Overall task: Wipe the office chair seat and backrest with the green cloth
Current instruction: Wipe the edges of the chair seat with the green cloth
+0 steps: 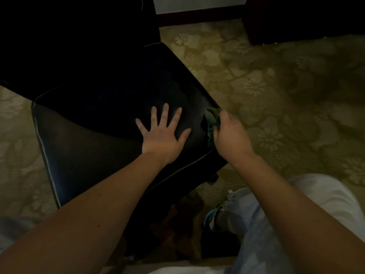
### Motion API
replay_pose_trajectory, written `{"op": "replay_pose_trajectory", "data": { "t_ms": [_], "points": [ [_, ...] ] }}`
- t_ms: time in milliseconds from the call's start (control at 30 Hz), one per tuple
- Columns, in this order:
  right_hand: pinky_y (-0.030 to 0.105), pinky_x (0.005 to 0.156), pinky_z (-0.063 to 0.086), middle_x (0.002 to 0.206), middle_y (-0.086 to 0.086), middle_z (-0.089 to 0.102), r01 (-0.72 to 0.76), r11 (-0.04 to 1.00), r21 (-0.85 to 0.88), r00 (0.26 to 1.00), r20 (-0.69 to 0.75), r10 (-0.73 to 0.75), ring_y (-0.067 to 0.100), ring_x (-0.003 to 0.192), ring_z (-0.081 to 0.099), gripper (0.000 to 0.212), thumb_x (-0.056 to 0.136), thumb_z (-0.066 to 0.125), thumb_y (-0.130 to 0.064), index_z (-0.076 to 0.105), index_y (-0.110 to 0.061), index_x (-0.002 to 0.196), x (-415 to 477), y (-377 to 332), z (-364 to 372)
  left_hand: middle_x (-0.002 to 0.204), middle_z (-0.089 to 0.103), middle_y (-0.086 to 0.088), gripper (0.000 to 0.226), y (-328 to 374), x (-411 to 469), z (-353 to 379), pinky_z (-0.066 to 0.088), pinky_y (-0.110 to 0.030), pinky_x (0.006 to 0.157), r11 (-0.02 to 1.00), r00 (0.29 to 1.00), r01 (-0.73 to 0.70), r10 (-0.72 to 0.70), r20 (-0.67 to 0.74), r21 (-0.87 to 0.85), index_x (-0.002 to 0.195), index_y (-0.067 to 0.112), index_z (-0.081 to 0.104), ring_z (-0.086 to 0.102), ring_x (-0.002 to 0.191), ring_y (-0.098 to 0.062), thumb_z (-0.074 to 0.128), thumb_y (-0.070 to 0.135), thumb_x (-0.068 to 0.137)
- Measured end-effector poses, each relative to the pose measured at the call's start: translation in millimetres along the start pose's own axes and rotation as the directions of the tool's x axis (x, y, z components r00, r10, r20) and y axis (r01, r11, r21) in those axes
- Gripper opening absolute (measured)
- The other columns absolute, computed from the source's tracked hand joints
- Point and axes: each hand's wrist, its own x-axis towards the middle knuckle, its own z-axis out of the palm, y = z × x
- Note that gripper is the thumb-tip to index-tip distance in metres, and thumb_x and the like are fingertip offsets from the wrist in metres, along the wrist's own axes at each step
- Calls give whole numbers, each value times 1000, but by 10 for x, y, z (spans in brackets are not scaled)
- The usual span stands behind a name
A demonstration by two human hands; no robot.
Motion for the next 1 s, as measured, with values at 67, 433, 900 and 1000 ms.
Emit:
{"op": "replay_pose_trajectory", "data": {
  "t_ms": [67, 433, 900, 1000],
  "points": [
    [39, 91, 42, 120, 19, 56, -16, 998, -65, 1000, 15, 17, 33, 111, 52, 19, 100, 47, -15, 46, -6, 117, -59, -10, 36, 168, -19, 4, 70, 4, -10, 4, -4, -73, 116, 1000, 1000, -3, 3, -5, 4, 157, 44, -15, -18, 154, -31, 3, 73, 95],
    [39, 98, 39, 125, 17, 53, 45, 998, 49, 998, 29, -47, 32, 119, 47, 21, 99, 49, -11, 49, -3, 118, 22, 14, -26, 168, -21, 5, 67, 12, -28, -27, -4, -74, 115, 999, 999, -46, 46, 4, 16, 156, 46, -16, -20, 153, -36, 4, 70, 97],
    [43, 114, 29, 148, 24, 37, -45, 994, -100, 990, 126, 57, 38, 137, 33, 40, 97, 49, -7, 36, -3, 135, -52, 43, 48, 168, -19, 5, 66, 47, 8, -54, -5, -76, 114, 999, 999, -47, 47, 10, -1, 156, 46, -15, -19, 153, -35, 6, 70, 98],
    [42, 116, 28, 148, 21, 39, 15, 999, -30, 991, 135, -11, 35, 139, 31, 36, 102, 44, -11, 39, -4, 137, -23, 85, -4, 168, -19, 5, 68, 33, 11, -56, -5, -76, 113, 998, 998, -56, 56, 8, 1, 156, 46, -15, -19, 153, -36, 5, 72, 97]
  ]
}}
